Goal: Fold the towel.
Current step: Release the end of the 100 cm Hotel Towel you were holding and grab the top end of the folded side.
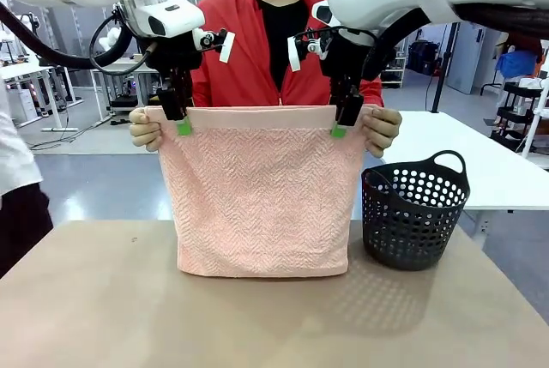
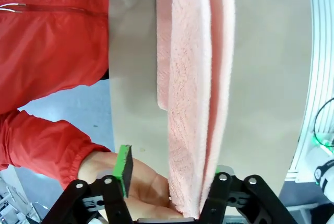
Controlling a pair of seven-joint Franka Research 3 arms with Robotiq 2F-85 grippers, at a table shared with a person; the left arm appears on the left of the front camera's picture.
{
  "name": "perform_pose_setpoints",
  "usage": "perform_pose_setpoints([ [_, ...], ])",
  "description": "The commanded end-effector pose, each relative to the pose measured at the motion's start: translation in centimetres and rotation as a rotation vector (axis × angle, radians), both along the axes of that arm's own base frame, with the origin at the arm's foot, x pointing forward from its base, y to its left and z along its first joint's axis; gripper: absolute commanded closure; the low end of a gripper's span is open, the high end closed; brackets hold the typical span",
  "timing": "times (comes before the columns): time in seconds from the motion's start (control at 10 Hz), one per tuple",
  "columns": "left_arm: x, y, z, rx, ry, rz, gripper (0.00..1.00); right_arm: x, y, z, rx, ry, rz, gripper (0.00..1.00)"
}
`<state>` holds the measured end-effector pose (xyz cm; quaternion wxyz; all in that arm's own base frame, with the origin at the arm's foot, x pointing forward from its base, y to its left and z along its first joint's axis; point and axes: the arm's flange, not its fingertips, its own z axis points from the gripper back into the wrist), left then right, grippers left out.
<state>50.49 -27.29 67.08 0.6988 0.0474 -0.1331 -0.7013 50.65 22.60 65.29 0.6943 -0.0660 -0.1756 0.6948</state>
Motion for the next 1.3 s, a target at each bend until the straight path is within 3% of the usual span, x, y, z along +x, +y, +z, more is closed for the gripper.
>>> perform_pose_setpoints([
  [0.0,-0.3,0.2,0.2,-0.021,0.020,-0.022,1.00,0.2,0.2,0.4,-0.002,0.009,-0.026,0.62],
  [0.1,-0.4,0.1,0.2,-0.021,0.025,-0.028,1.00,0.2,0.2,0.3,-0.004,0.012,-0.025,1.00],
  [0.8,-0.4,1.2,-0.2,-0.055,0.046,-0.001,1.00,0.3,-0.5,0.8,0.031,0.015,-0.044,1.00],
  [1.2,-0.1,0.0,0.0,-0.025,0.018,-0.002,0.99,0.0,-0.2,0.4,-0.002,0.009,-0.006,1.00],
])
